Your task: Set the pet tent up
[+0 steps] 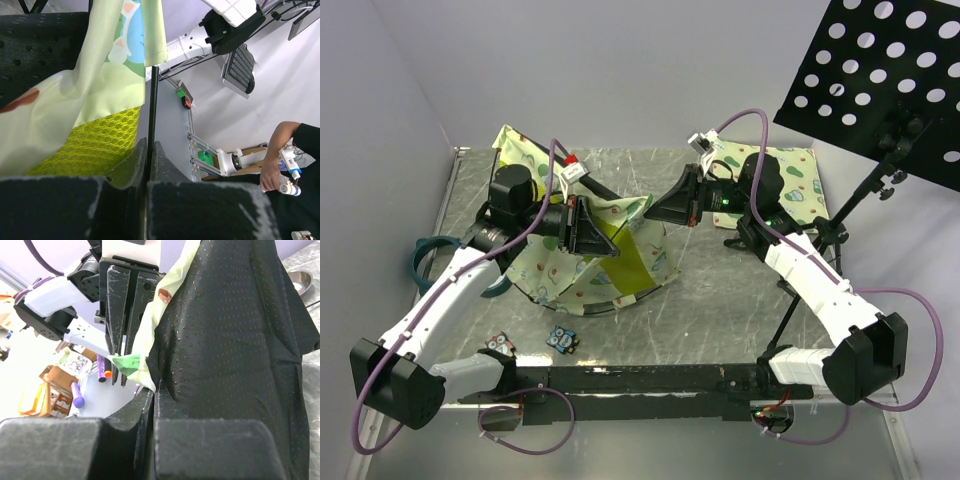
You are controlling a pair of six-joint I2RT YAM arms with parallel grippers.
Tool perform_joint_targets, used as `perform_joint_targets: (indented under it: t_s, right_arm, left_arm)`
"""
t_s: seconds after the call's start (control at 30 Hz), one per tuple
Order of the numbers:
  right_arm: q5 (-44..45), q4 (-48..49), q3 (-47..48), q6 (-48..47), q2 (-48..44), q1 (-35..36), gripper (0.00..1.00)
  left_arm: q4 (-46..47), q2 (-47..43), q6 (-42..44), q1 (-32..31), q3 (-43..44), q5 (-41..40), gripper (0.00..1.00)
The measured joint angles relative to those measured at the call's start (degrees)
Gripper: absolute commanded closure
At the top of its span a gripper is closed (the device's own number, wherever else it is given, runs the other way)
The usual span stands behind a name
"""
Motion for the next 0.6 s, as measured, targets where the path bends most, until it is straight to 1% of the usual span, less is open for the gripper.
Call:
perform_joint_targets:
  t_s: [0.4, 0.6]
  right_arm:
    - [0.2, -0.1, 0.0, -0.1, 0.1, 0.0, 1.00]
    - [0.2, -0.1, 0.0, -0.2, 0.6, 0.0, 1.00]
  left_arm:
    - [-1.3, 0.5, 2.8, -0.2, 0.1, 1.3, 0.99]
    - [-5.6, 2.3, 6.3, -1.7, 2.8, 1.2, 0.99]
